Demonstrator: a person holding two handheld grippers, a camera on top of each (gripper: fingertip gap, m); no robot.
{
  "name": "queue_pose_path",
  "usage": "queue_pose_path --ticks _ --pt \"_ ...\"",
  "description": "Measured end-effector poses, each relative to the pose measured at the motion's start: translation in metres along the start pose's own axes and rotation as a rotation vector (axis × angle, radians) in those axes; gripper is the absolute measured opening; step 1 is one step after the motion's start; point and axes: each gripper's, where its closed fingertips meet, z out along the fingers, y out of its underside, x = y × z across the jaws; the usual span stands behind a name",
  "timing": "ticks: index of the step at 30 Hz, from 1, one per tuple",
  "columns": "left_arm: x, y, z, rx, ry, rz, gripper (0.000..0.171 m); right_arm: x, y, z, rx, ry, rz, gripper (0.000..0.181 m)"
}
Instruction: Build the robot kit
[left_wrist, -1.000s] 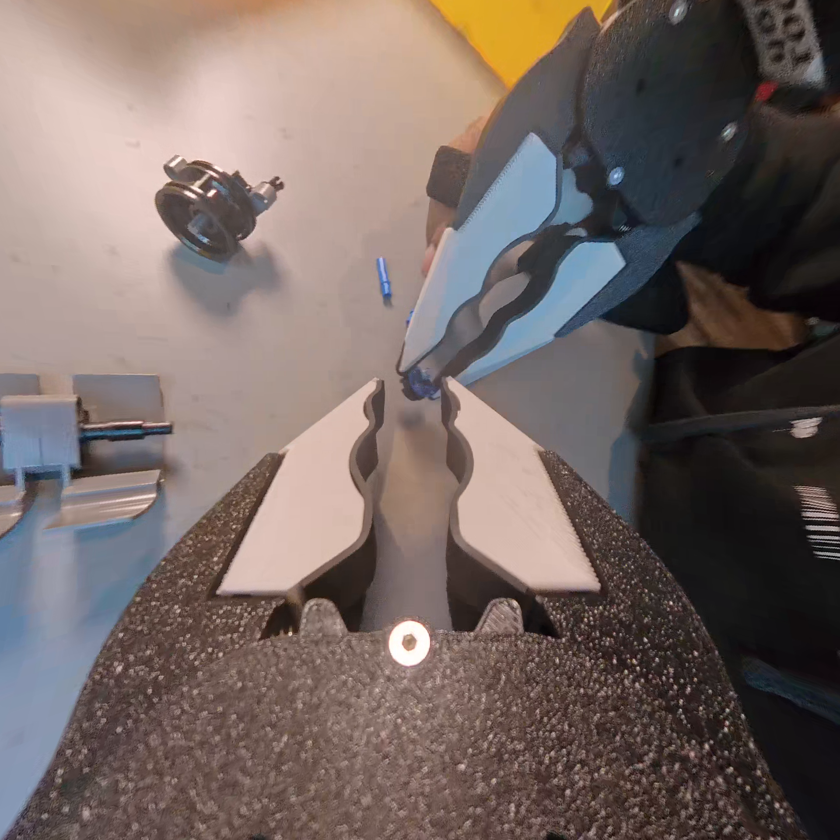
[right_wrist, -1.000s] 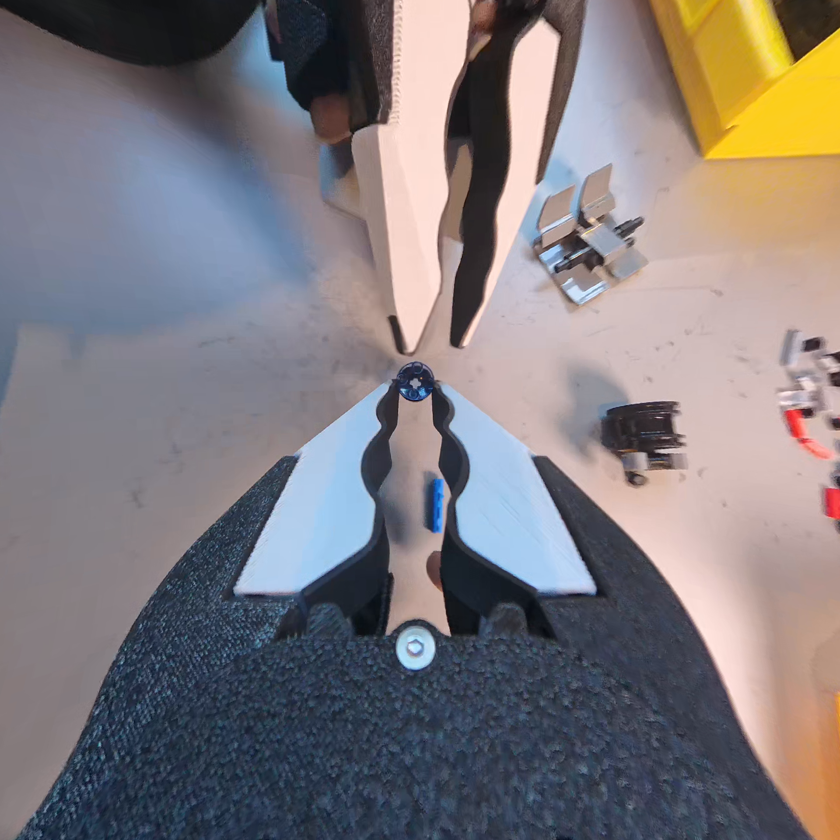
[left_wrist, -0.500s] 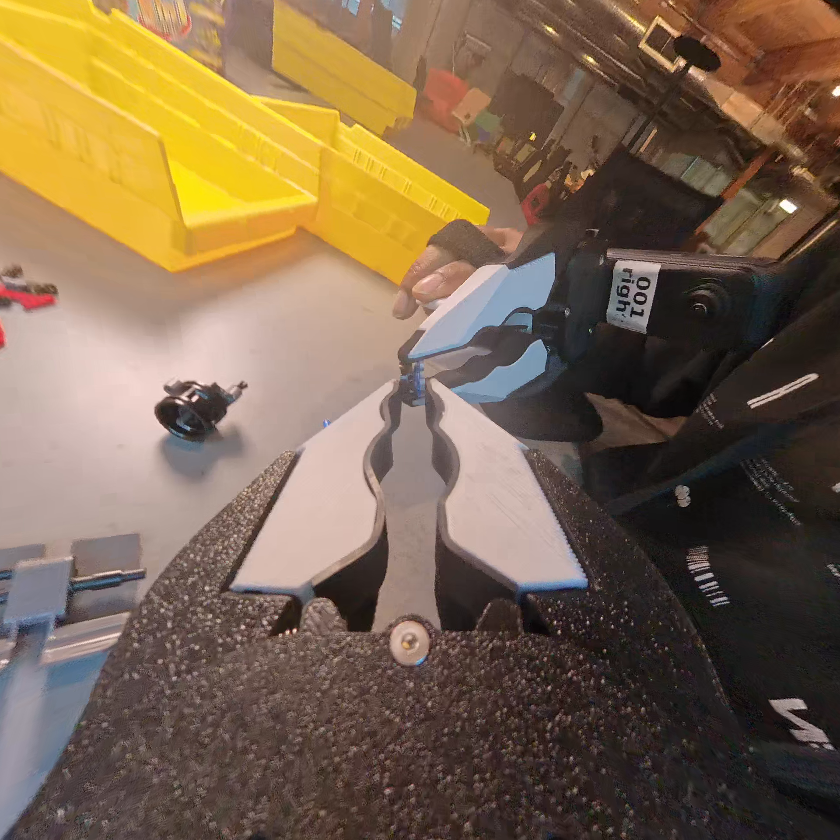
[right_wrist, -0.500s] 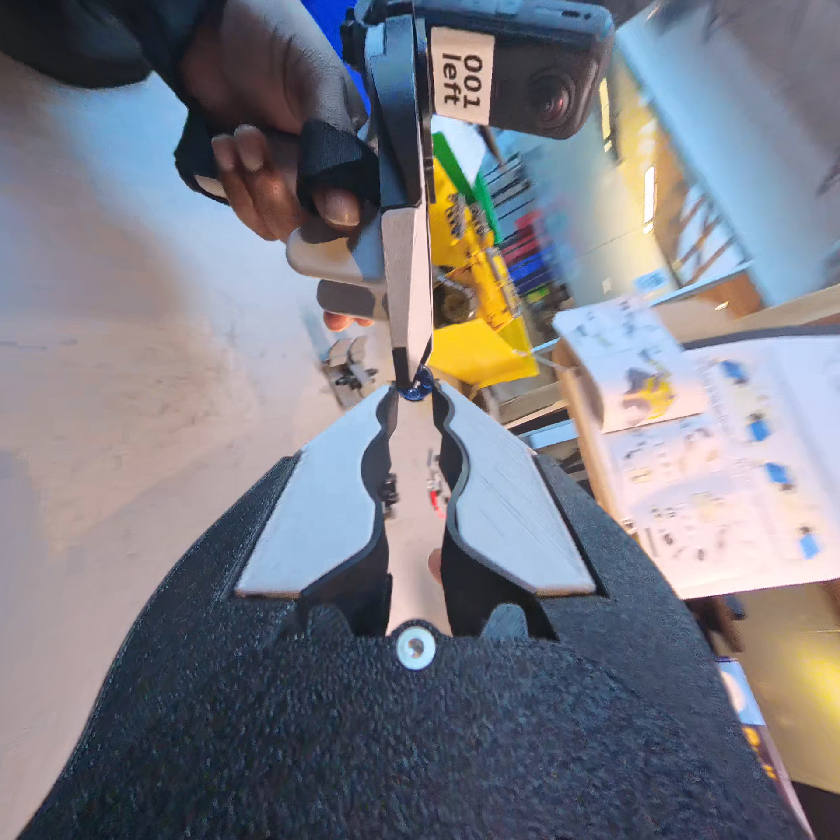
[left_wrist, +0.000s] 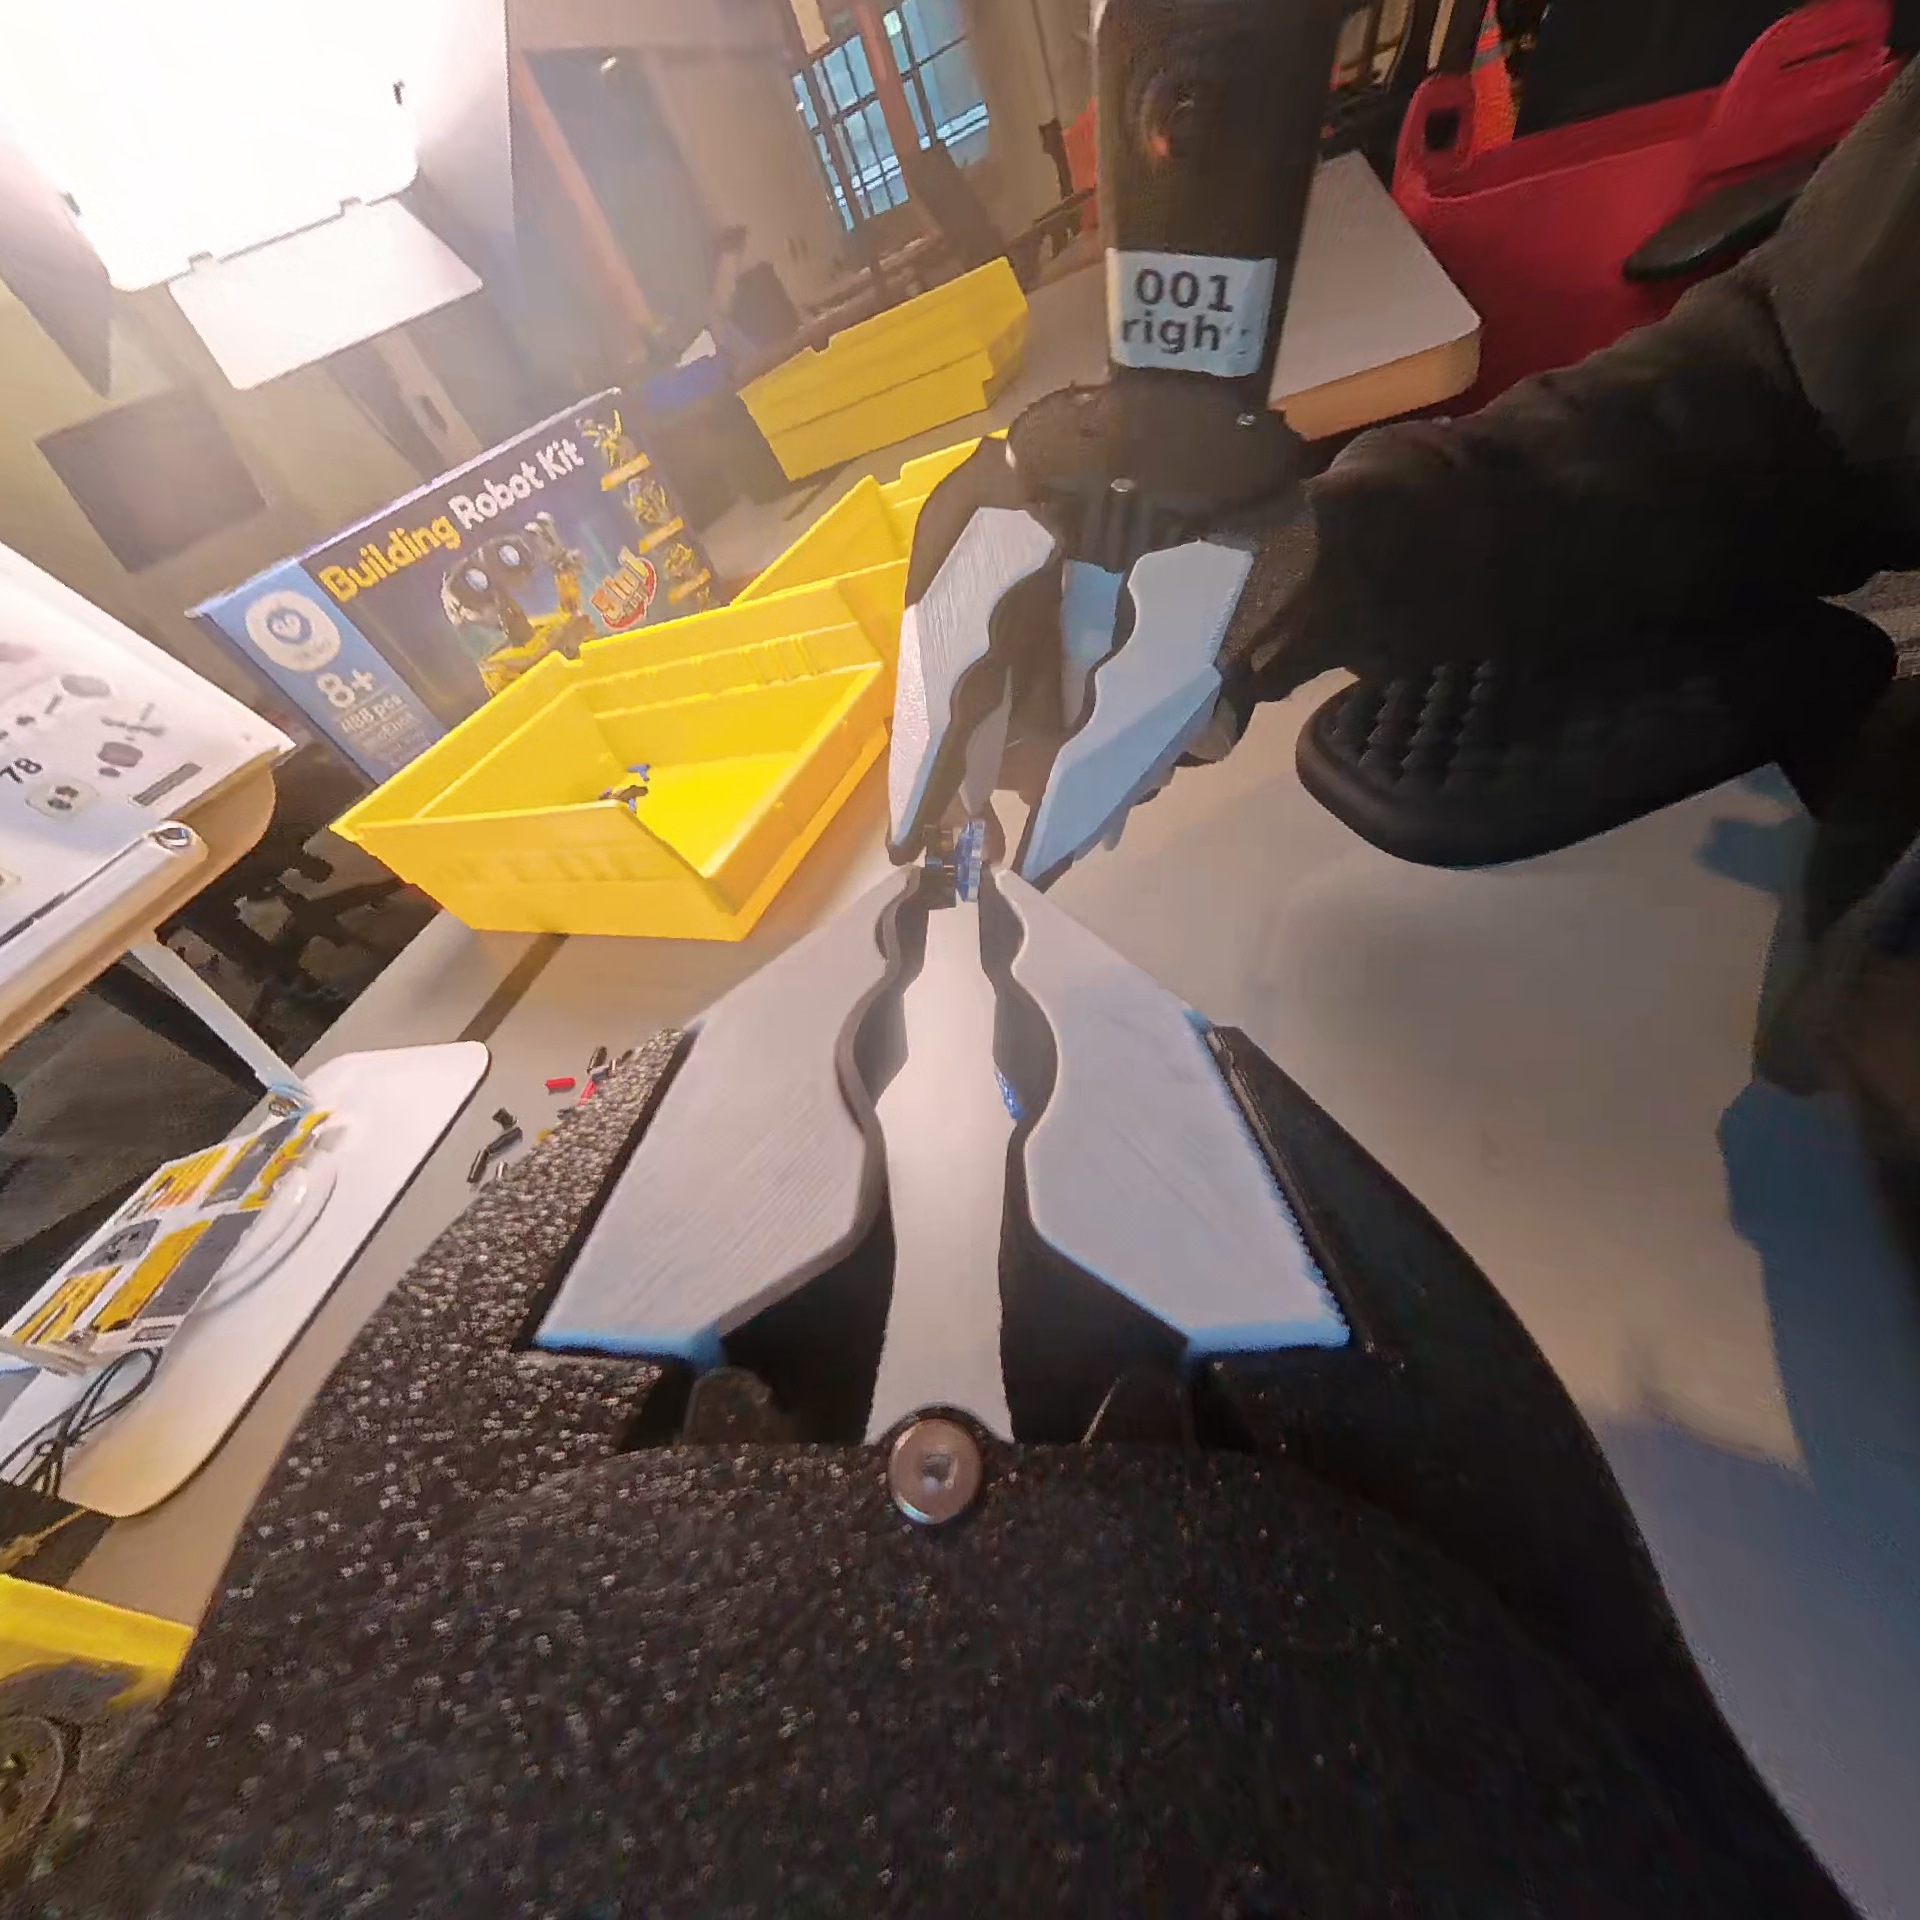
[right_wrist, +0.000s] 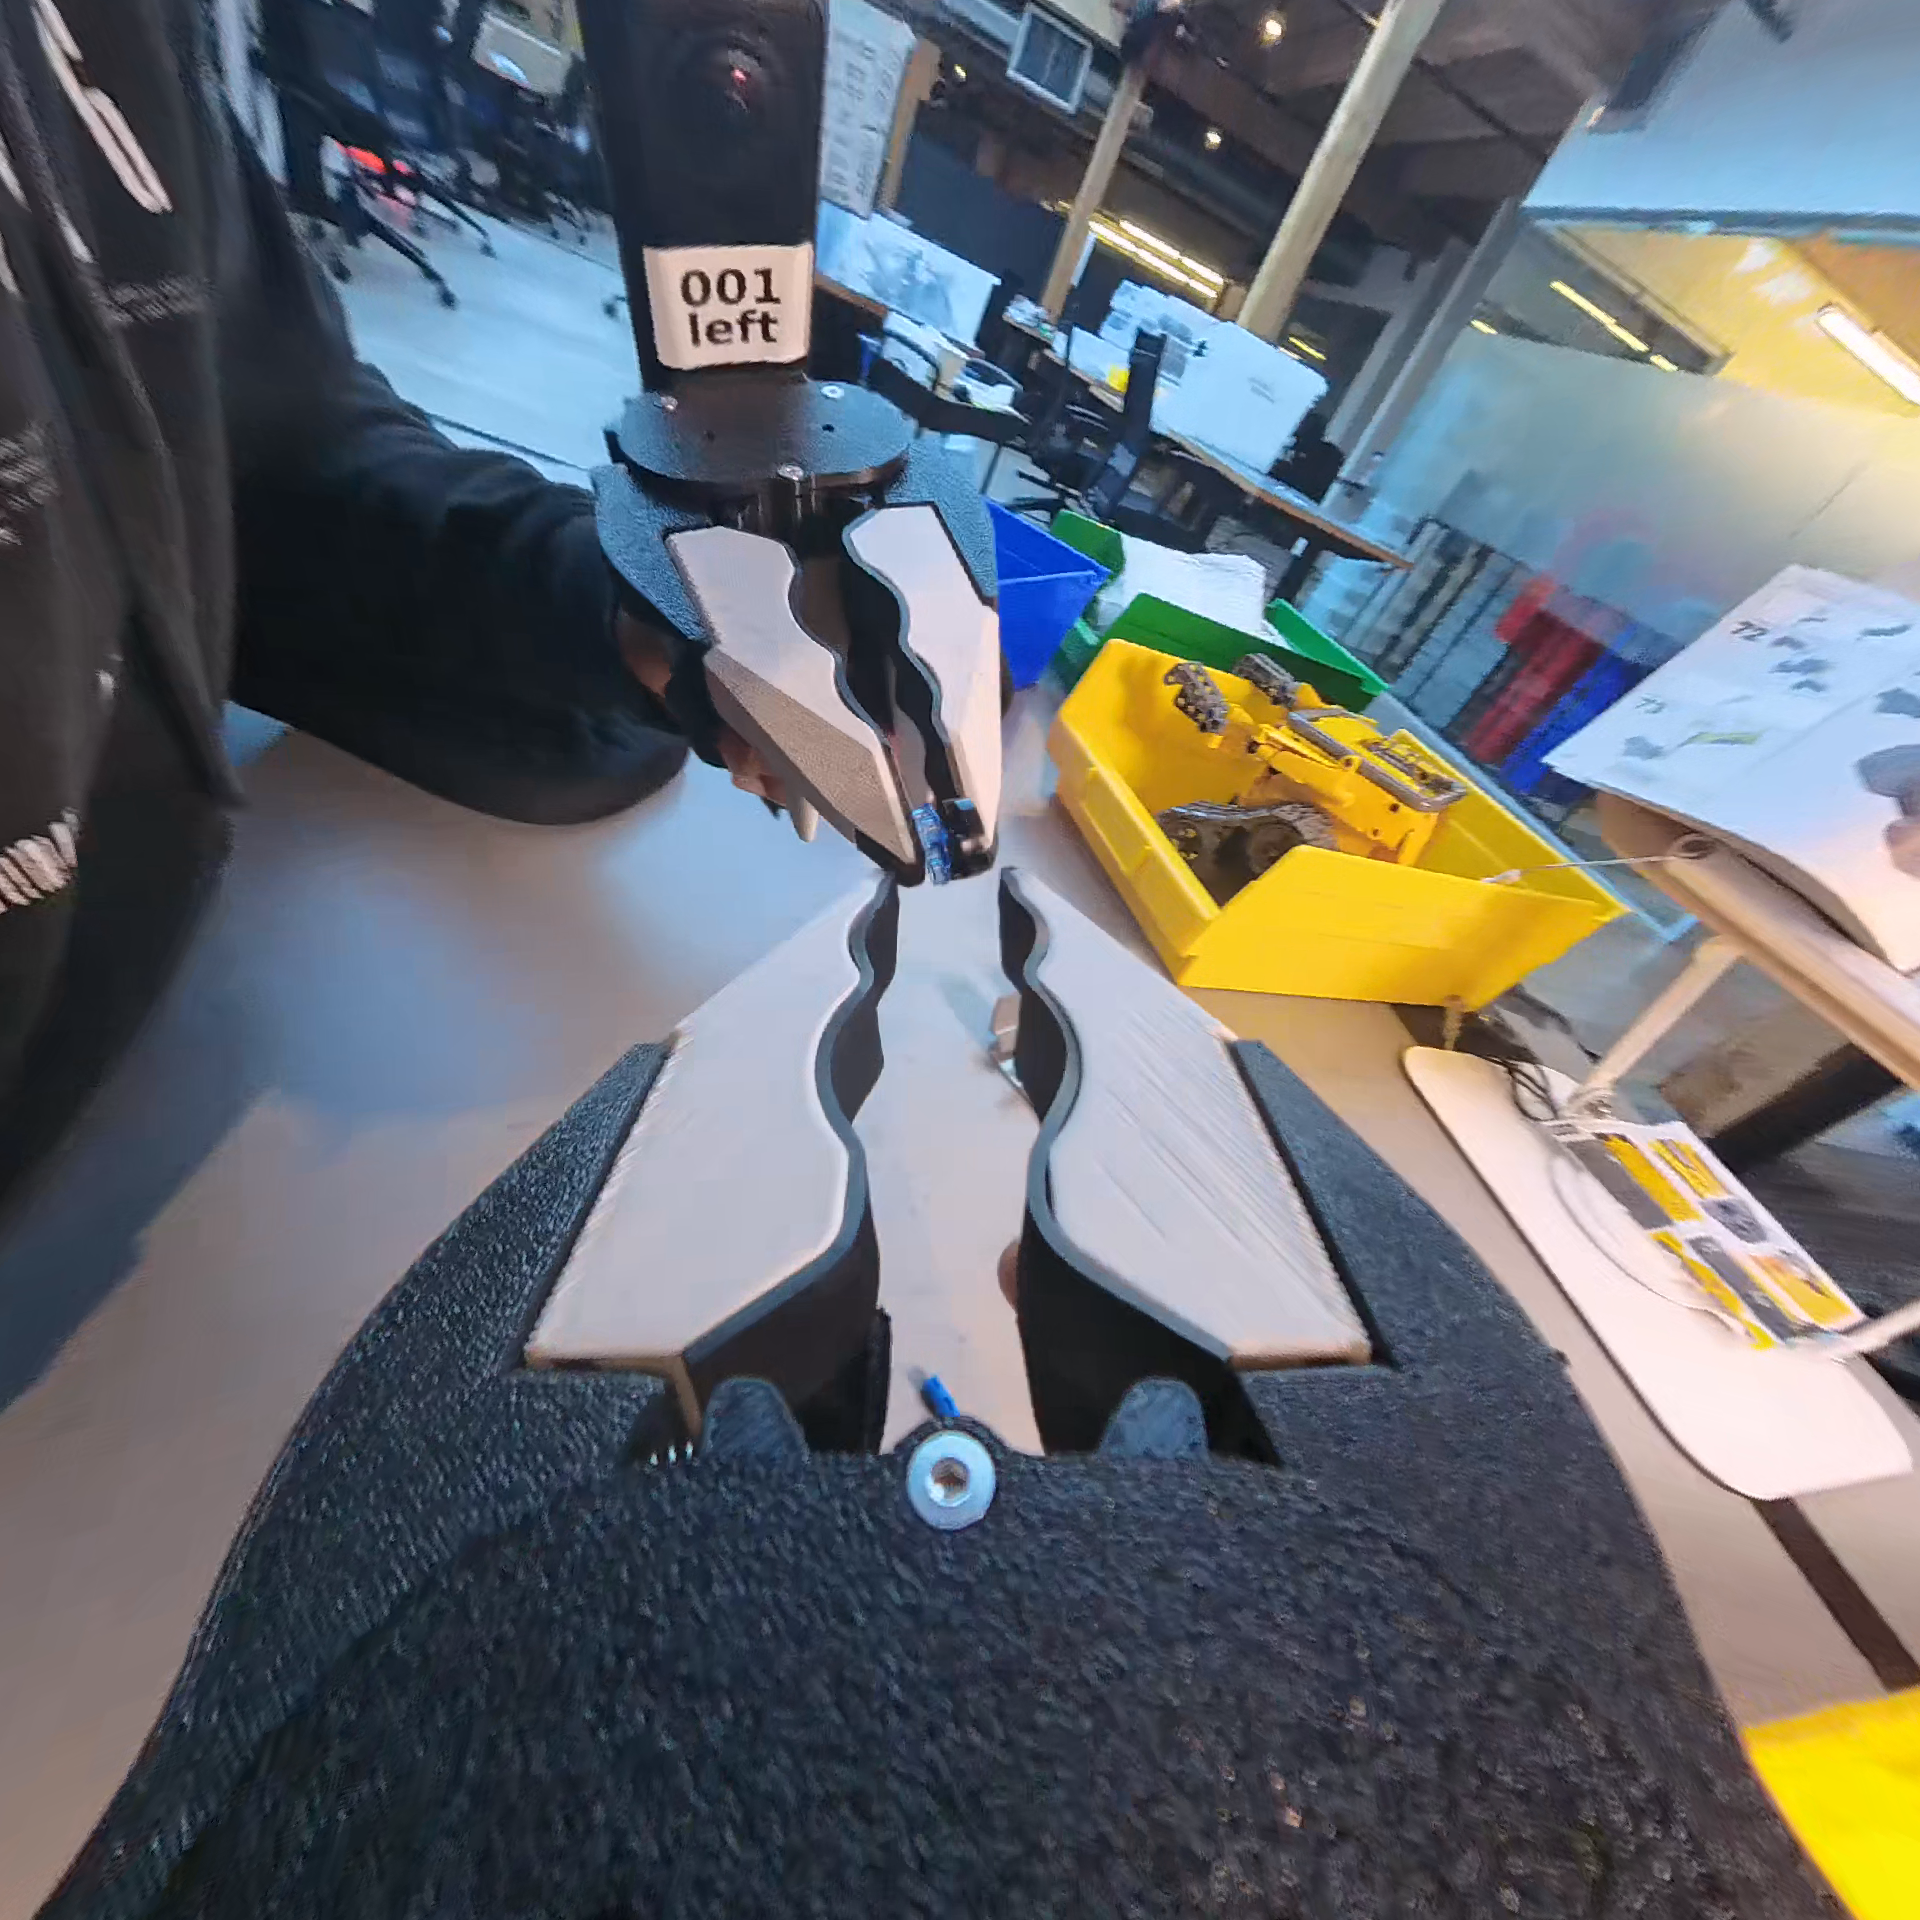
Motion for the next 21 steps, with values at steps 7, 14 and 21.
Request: queue_pose_path --ticks 7,14,21 --pt "0.008 -0.008 -0.003 0.067 0.034 0.060 0.009 -0.009 -0.008 -0.004 0.050 -0.111 0.081 0.013" --pt "0.011 -0.003 -0.003 0.047 0.029 0.147 0.009 -0.011 -0.007 -0.007 0.051 -0.131 0.071 0.008" --pt "0.018 -0.002 -0.002 0.052 0.059 0.164 0.009 -0.013 -0.006 -0.008 0.039 -0.151 0.060 0.014"
